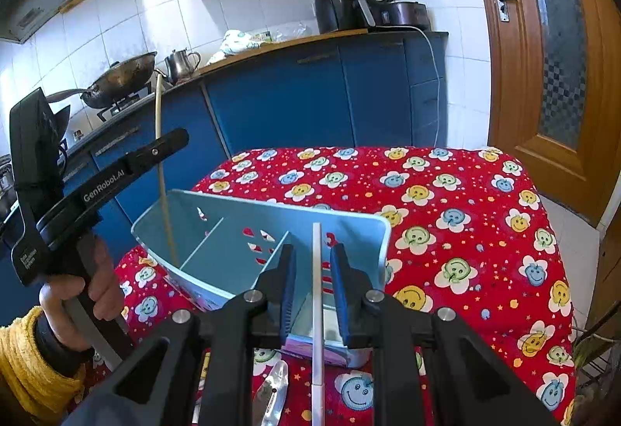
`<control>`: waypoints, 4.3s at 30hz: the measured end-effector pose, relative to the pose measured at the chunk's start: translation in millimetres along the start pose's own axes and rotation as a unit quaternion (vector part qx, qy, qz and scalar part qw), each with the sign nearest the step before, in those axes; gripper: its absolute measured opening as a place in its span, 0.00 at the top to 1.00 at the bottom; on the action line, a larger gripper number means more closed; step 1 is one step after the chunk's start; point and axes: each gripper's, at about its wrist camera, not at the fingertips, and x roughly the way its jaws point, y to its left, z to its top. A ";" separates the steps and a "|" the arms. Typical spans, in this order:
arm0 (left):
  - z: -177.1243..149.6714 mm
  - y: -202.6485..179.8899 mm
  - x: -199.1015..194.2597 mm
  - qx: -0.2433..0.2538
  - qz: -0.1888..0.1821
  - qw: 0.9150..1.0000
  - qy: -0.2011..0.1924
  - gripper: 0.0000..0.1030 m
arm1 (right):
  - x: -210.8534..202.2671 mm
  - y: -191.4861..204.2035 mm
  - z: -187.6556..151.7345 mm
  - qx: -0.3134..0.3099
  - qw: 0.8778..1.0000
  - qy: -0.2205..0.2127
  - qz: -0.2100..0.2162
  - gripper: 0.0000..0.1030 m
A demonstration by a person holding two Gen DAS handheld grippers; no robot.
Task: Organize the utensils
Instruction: 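Lower both chopsticks into the blue box and open both tools, then withdraw both tools from the box back over the utensils, then grasp a steel fork with the left tool while the right tool reaches the cream spoon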
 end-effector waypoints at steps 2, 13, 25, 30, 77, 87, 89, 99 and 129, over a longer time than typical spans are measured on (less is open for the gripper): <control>-2.3 -0.3 0.2 0.000 -0.002 1.000 0.002 0.96 | 0.3 1.2 0.2 -0.004 1.000 -0.002 -0.004 0.94; -9.2 1.5 -0.3 0.000 0.007 1.000 -0.001 0.96 | -55.0 12.3 46.6 -0.016 0.988 -0.145 -0.041 0.95; -13.3 2.0 3.1 -0.003 0.002 1.000 0.012 0.96 | -35.5 -2.0 66.5 0.008 0.987 -0.150 -0.056 0.95; -13.9 4.0 0.8 -0.014 -0.008 0.999 0.031 0.89 | -17.4 -11.1 50.7 0.018 0.991 -0.123 -0.048 0.90; -64.1 -19.3 -133.0 0.067 -0.023 0.980 0.187 0.57 | -126.4 33.4 -88.9 0.108 0.993 -0.027 -0.033 0.48; -86.0 -16.6 -129.6 0.077 -0.007 0.970 0.232 0.58 | -120.9 25.3 -116.6 0.127 0.991 0.006 -0.043 0.45; -90.1 -17.3 -128.5 0.083 -0.004 0.967 0.243 0.57 | -121.0 24.1 -120.0 0.124 0.991 0.009 -0.046 0.44; -109.8 -25.8 -127.3 0.125 0.000 0.950 0.285 0.57 | -119.6 19.1 -131.6 0.129 0.991 0.021 -0.042 0.43; -128.5 -28.9 -108.9 0.185 0.004 0.922 0.339 0.58 | -115.0 15.6 -135.7 0.133 0.990 0.034 -0.042 0.43</control>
